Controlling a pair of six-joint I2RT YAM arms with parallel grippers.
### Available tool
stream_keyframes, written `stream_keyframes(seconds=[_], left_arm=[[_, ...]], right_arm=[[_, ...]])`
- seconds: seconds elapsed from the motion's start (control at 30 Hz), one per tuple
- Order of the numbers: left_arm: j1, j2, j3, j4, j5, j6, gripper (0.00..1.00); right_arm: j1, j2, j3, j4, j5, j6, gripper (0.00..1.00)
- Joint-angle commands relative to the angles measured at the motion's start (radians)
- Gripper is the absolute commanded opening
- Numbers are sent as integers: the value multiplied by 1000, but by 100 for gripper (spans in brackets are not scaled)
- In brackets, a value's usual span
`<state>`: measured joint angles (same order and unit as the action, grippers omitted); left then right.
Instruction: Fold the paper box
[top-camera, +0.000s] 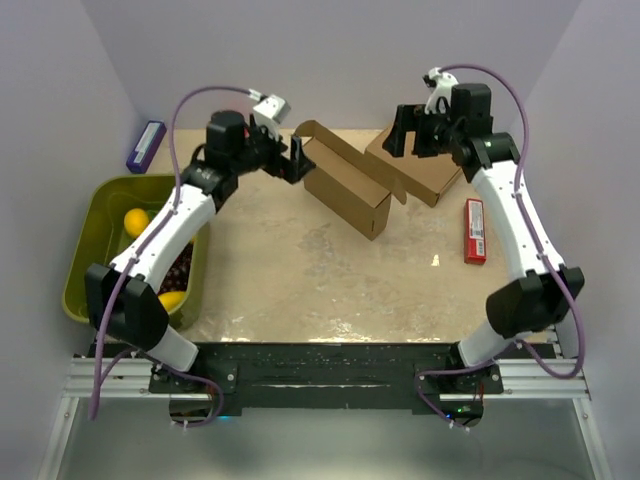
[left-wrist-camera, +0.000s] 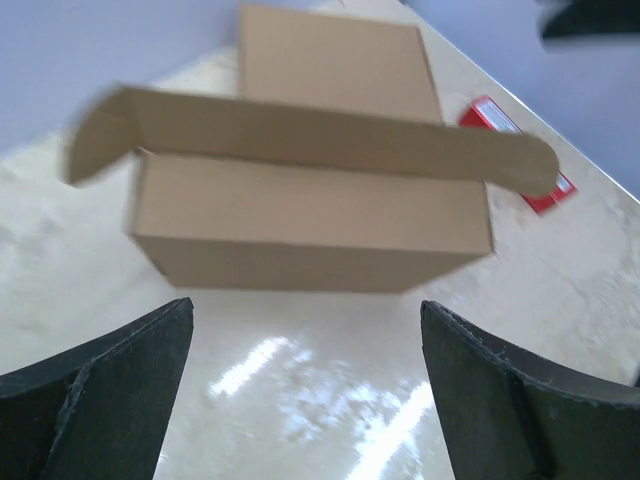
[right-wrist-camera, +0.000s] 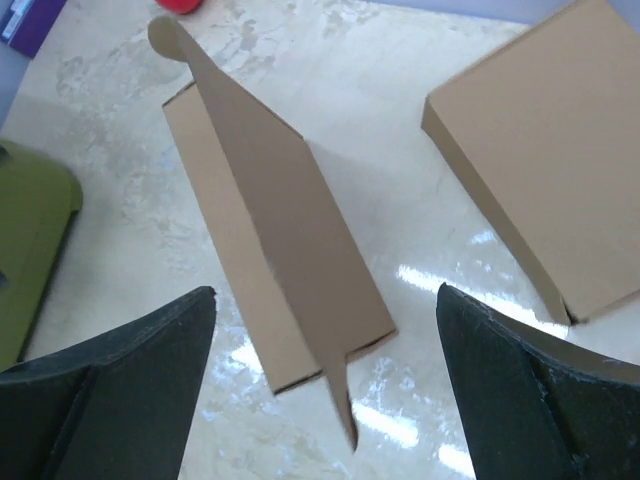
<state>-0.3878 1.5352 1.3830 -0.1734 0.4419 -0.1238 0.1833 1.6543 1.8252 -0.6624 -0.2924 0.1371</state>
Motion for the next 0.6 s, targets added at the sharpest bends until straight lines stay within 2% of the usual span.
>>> stream_keyframes(seconds=[0.0,0.07,0.17,0.33,0.57], left_arm=[[64,86,221,-159,3,119,100],[81,152,304,-169,26,159,100],[109,260,422,-213,90,220,100],[122,411,589,-262,123,286,100],[130,537,697,-258,141,329,100]], right_arm=[[5,-173,-219,49,118,91,93],[5,-226,-333,87,107,111,92],[8,-284,-401,76,107,110,91],[15,-323,-458,79,140,114,89],[19,-327,-474,75,210,110,84]])
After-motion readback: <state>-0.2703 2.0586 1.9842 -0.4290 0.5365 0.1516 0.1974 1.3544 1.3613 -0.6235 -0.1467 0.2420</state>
